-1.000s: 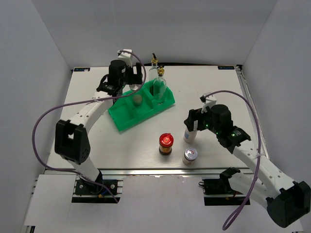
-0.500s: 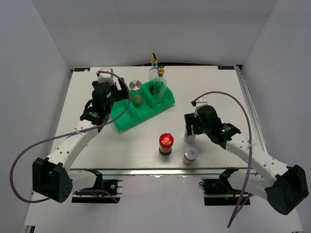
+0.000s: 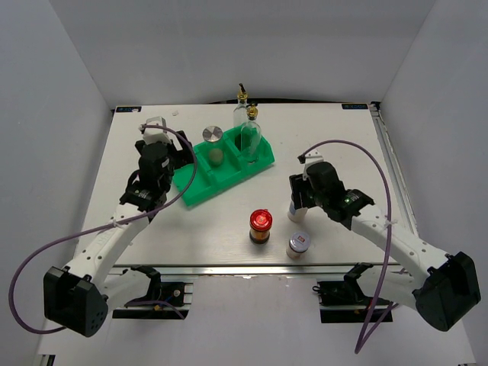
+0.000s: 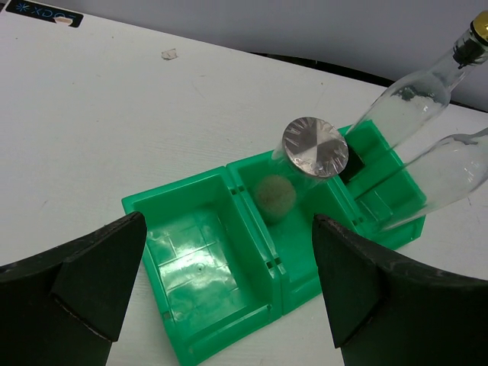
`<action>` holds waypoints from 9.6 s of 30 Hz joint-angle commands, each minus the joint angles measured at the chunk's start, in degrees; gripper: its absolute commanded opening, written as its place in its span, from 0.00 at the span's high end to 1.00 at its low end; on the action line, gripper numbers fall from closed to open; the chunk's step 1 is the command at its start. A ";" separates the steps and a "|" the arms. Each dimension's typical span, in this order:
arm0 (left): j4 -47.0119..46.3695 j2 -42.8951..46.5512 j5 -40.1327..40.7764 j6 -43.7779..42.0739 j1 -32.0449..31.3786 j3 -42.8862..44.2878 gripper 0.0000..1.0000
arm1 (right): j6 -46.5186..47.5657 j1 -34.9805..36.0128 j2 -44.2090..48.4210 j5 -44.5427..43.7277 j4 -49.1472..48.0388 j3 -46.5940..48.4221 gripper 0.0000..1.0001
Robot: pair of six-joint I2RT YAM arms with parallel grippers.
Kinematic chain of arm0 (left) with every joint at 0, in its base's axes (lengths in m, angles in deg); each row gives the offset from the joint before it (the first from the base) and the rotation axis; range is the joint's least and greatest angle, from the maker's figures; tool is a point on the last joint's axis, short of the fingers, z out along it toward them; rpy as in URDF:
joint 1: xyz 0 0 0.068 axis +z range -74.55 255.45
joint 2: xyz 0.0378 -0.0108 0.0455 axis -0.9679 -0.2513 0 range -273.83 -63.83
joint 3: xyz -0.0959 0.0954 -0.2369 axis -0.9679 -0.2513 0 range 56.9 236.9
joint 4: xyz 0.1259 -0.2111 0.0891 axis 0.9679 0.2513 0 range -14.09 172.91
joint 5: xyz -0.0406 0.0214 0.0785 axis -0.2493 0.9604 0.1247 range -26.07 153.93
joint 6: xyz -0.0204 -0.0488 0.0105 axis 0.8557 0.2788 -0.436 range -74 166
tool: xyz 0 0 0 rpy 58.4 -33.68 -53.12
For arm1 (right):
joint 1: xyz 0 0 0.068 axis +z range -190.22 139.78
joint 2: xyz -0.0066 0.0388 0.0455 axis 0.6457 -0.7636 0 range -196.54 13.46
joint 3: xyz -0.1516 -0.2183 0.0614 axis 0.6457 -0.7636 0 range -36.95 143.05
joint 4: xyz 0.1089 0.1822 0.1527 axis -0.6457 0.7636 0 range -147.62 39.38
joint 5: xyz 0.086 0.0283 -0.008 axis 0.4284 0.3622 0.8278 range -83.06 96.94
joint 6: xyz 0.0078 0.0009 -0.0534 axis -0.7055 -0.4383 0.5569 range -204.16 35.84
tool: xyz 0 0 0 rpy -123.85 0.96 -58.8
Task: Organize the condiment bottles
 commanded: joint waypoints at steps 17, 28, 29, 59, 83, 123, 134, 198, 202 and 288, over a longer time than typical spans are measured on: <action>0.46 5.07 4.87 0.94 0.14 -3.36 0.02 | 14.88 12.29 -17.80 10.61 -16.99 29.41 0.93; -0.24 5.42 5.31 0.59 0.14 -4.23 0.02 | 14.79 12.73 -36.19 4.74 -24.81 43.57 0.94; -0.42 5.51 5.31 0.59 0.14 -4.24 0.02 | 14.79 12.82 -38.20 4.37 -25.69 44.80 0.94; -0.16 5.51 4.34 0.41 0.14 -4.33 0.02 | 12.68 12.82 -53.51 0.76 -18.14 54.04 0.28; 0.81 4.54 -5.74 0.59 0.14 -2.31 0.02 | 10.58 12.55 -21.36 1.13 -19.11 28.23 0.11; 20.14 -21.30 -12.80 -3.37 -42.66 11.58 0.02 | -4.63 -20.76 8.80 2.08 -17.26 -2.83 0.11; 23.04 -21.74 -8.05 -2.67 -42.92 13.95 0.67 | -4.63 -21.37 8.62 1.82 -17.35 -2.92 0.11; 8.01 -29.91 -2.51 0.24 5.42 22.30 0.88 | -2.61 -22.96 5.55 2.17 -15.33 -2.12 0.11; 8.54 -30.70 -2.16 0.41 5.59 22.57 0.66 | -2.88 -22.87 5.72 4.53 -15.06 -2.21 0.11; 14.52 3.75 21.48 7.97 5.77 0.51 0.02 | 8.01 22.57 -27.21 11.31 -10.32 35.82 0.95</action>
